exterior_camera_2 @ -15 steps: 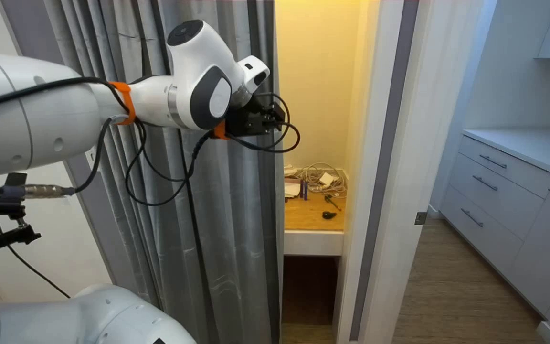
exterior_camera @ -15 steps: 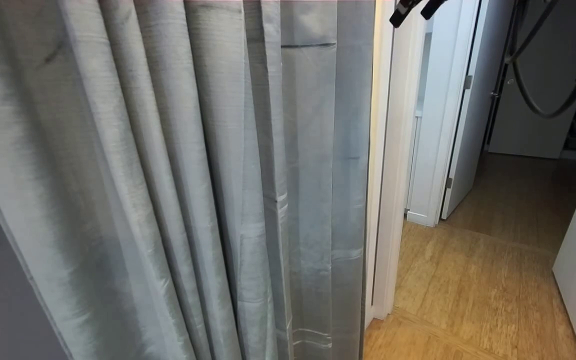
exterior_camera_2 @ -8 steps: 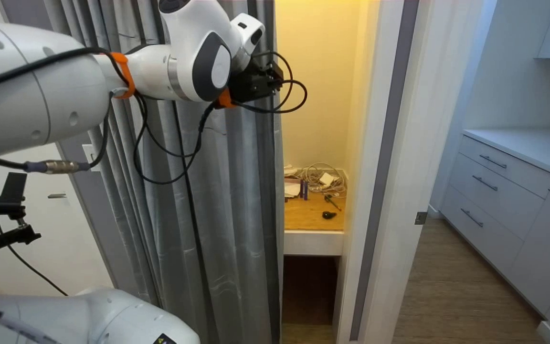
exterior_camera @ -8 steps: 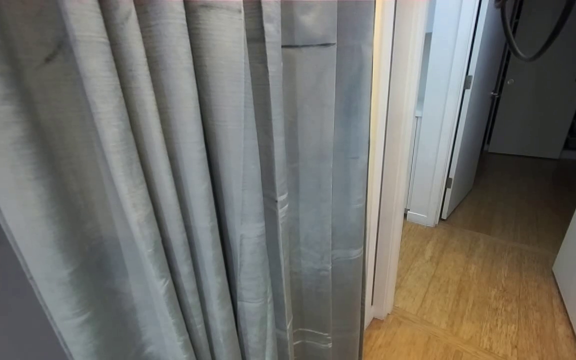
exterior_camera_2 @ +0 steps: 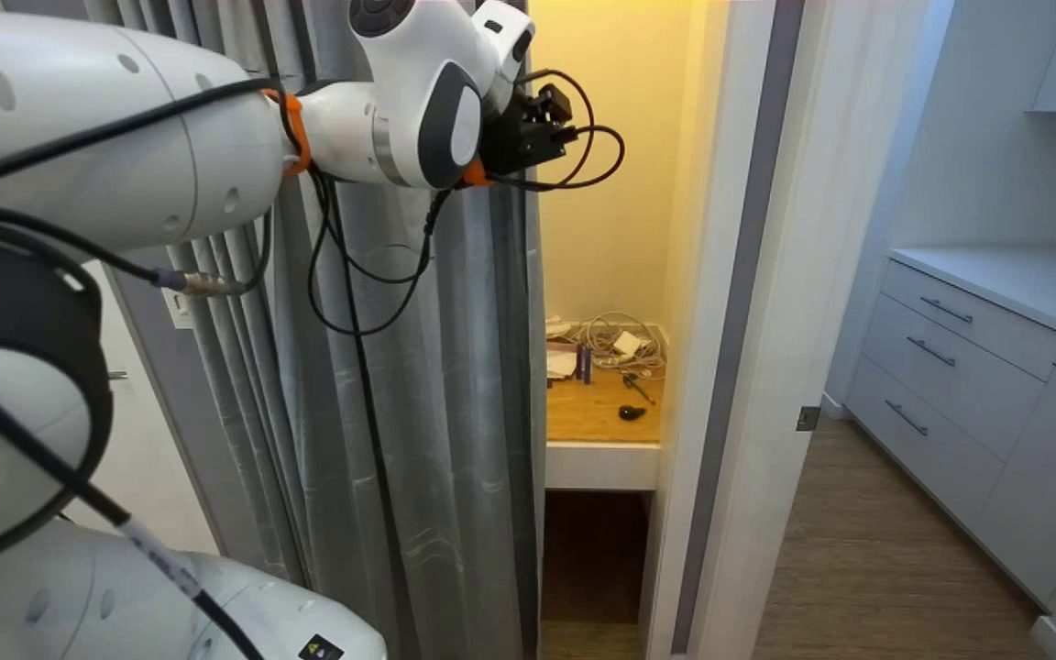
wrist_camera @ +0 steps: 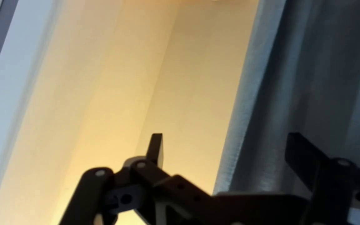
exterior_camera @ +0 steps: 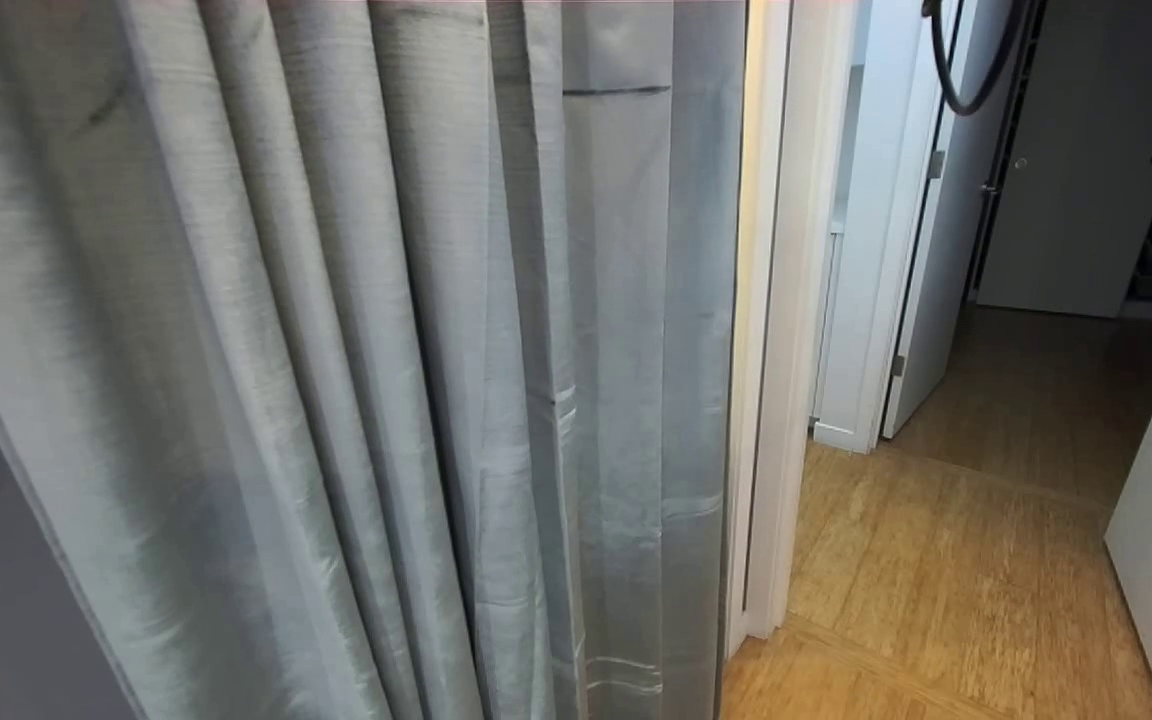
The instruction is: Pull the curtain to the left
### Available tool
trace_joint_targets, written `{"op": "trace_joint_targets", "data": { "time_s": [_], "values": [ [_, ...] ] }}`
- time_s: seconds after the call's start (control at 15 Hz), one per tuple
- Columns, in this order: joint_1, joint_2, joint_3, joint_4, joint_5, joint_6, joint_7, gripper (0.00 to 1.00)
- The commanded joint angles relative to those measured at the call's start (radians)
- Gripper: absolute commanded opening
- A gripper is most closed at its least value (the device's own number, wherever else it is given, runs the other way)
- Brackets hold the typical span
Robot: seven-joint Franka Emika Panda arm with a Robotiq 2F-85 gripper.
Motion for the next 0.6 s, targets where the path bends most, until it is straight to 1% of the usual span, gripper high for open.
{"op": "trace_joint_targets", "data": {
  "time_s": [0.0, 0.13, 0.27, 0.33, 0.47, 0.53],
  "values": [
    [0.051, 0.075, -0.041, 0.073, 0.028, 0.057, -0.04, 1.0],
    [0.081, 0.093, -0.059, 0.091, 0.042, 0.066, -0.06, 0.99],
    [0.122, 0.1, -0.084, 0.103, 0.052, 0.076, -0.08, 0.74],
    [0.14, 0.101, -0.093, 0.109, 0.055, 0.08, -0.089, 0.68],
    [0.204, 0.093, -0.126, 0.113, 0.077, 0.083, -0.129, 0.52],
    [0.221, 0.087, -0.135, 0.117, 0.078, 0.065, -0.139, 0.44]
  ]
}}
